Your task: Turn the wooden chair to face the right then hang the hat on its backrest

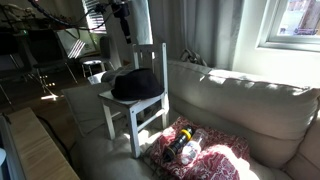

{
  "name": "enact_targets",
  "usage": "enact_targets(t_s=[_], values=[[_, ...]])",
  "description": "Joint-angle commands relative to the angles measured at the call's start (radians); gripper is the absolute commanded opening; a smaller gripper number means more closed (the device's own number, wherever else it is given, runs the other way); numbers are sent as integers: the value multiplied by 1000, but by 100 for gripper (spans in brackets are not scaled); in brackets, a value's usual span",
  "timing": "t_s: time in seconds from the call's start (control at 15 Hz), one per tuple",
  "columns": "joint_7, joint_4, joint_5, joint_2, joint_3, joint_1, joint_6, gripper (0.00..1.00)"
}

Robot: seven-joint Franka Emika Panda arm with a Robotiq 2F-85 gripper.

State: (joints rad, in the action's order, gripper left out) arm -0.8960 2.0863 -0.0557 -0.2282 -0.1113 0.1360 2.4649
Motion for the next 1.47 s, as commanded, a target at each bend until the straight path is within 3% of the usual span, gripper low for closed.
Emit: enact_targets(t_s=[0.0, 0.6, 1.13, 1.4], values=[[-169, -56, -46, -48, 54, 57, -16, 100], [-510, -315, -71, -241, 78, 157, -124, 100], [-618, -481, -11, -386, 112, 144, -66, 100], [-644, -545, 24, -453, 116, 144, -102, 100]])
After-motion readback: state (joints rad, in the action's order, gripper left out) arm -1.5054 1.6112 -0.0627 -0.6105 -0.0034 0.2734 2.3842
